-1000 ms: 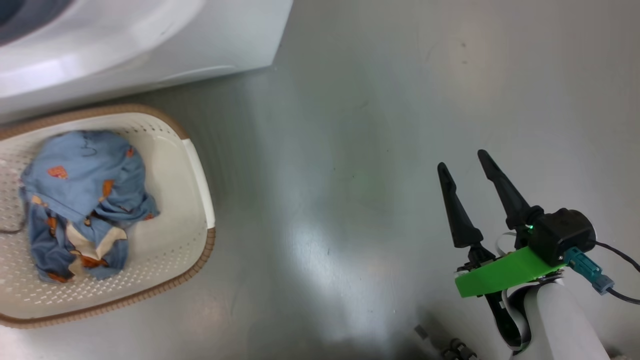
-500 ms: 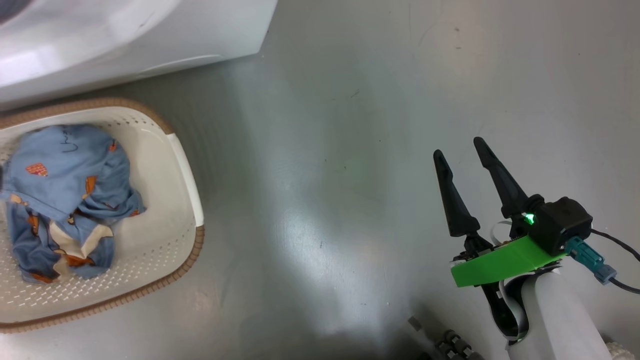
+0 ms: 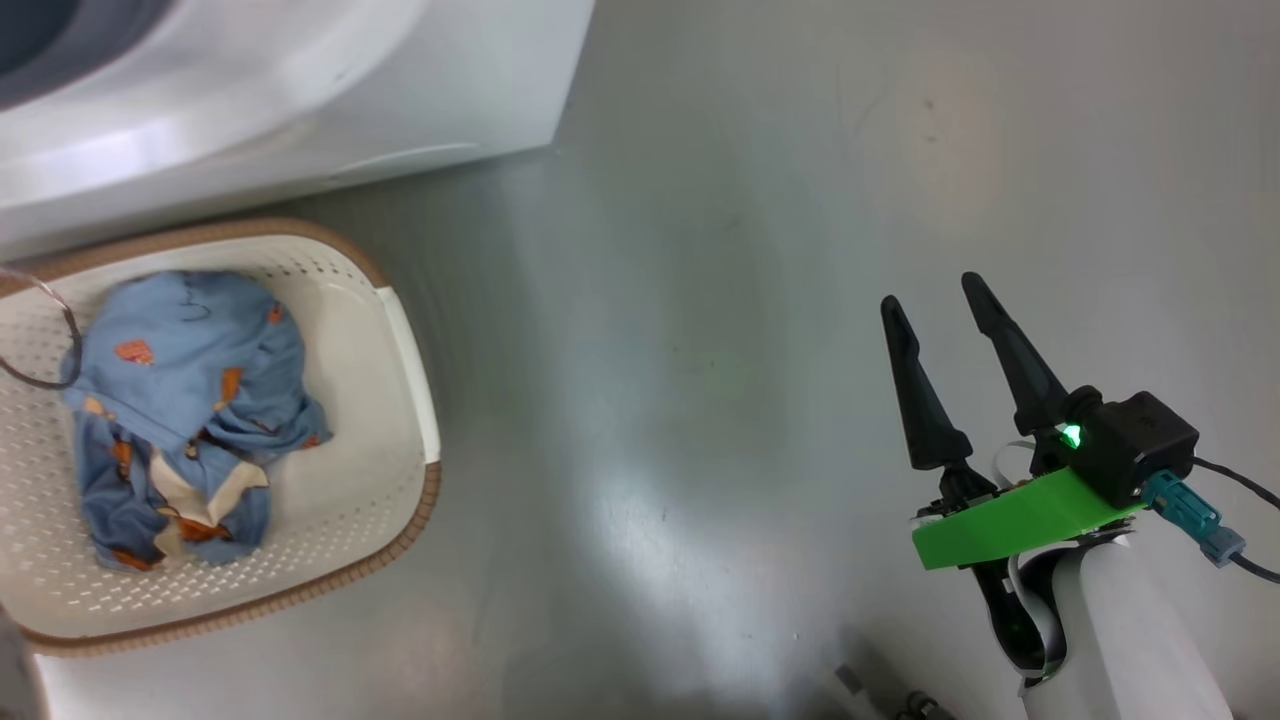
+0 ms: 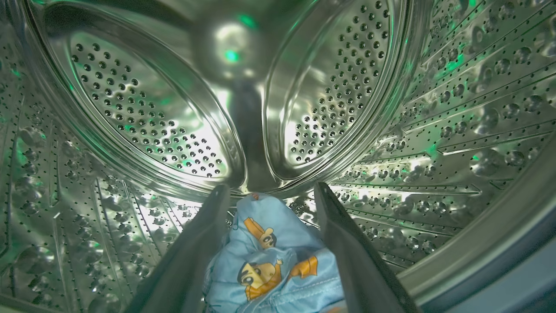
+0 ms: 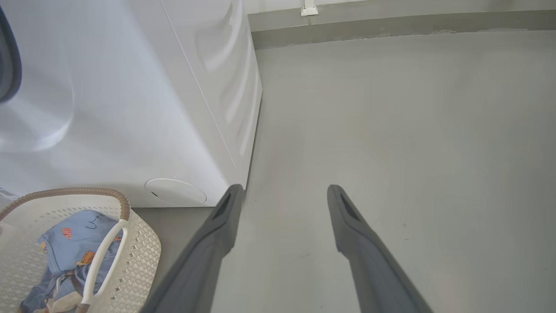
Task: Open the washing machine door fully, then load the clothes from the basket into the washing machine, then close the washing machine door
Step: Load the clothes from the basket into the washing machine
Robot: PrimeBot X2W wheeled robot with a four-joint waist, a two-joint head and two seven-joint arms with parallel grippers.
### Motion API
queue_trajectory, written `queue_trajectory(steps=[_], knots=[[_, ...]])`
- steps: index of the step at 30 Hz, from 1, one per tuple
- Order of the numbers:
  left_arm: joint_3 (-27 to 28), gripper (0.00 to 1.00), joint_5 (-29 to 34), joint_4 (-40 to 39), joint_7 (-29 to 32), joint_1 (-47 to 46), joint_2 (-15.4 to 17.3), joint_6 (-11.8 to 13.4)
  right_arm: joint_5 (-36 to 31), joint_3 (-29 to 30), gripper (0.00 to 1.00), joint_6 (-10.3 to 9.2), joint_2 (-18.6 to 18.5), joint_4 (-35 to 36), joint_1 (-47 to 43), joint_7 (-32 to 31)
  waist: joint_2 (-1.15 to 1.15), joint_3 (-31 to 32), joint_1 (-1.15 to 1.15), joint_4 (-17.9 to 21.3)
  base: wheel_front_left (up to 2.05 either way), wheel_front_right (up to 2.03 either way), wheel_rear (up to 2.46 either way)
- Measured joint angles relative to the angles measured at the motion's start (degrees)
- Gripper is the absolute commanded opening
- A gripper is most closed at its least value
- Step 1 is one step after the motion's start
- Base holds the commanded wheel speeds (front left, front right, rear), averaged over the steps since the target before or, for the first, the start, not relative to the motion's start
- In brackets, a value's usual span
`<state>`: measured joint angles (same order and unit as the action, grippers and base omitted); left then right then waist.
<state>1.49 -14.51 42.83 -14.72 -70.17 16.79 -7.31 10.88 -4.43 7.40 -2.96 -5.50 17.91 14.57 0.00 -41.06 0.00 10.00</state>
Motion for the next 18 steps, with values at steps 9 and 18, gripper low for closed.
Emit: queue_trajectory(steps=[9, 18], knots=[[-1.94, 1.0, -2.11, -4.75, 0.01, 8.2, -0.8, -0.01, 0.37, 0.73, 1.0, 0.0, -0.01, -1.19, -0.19, 0.0, 0.0, 4.11, 0.0, -1.66, 0.0, 0.0, 0.0], [-0.68, 1.0, -2.32, -12.85, 0.01, 20.49, -1.24, -0.01, -0.73, 0.53, 1.0, 0.0, -0.02, -1.71, -0.43, 0.0, 0.0, 9.0, 0.0, -2.75, 0.0, 0.0, 0.0]])
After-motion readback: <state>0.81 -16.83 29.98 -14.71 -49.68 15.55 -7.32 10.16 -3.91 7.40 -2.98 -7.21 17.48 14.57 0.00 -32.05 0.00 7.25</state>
